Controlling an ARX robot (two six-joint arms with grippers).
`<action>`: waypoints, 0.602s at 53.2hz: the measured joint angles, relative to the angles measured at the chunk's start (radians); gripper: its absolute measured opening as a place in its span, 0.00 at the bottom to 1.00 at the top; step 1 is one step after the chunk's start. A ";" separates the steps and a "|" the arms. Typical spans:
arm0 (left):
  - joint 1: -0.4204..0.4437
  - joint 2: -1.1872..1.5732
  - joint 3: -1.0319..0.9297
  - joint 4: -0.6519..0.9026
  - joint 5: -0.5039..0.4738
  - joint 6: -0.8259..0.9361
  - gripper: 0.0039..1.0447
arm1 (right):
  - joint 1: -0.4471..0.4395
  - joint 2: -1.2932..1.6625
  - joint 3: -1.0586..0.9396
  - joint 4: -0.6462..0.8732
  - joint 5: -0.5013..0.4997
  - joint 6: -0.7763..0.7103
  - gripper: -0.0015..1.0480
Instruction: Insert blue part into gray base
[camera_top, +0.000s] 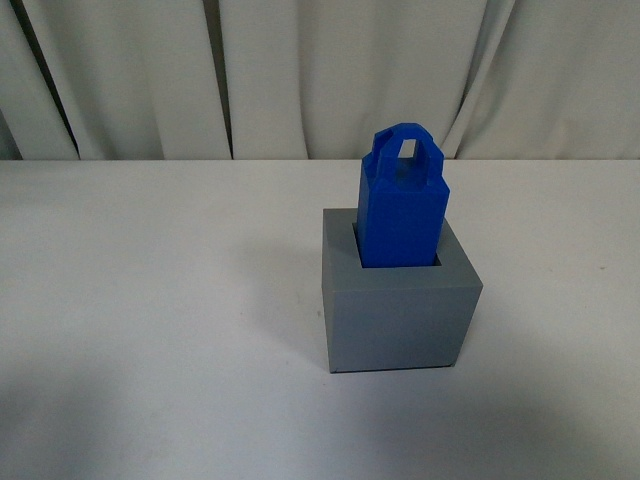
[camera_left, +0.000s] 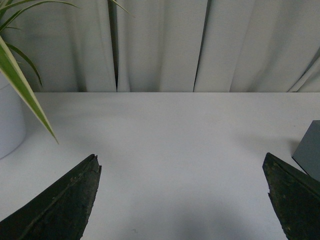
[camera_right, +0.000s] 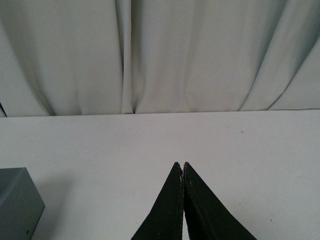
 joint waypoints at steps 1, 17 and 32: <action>0.000 0.000 0.000 0.000 0.000 0.000 0.94 | 0.000 -0.006 -0.003 -0.002 0.000 0.000 0.02; 0.000 0.000 0.000 0.000 0.000 0.000 0.94 | 0.000 -0.169 -0.085 -0.088 -0.002 0.001 0.02; 0.000 0.000 0.000 0.000 0.001 0.000 0.94 | 0.000 -0.301 -0.140 -0.152 -0.002 0.001 0.02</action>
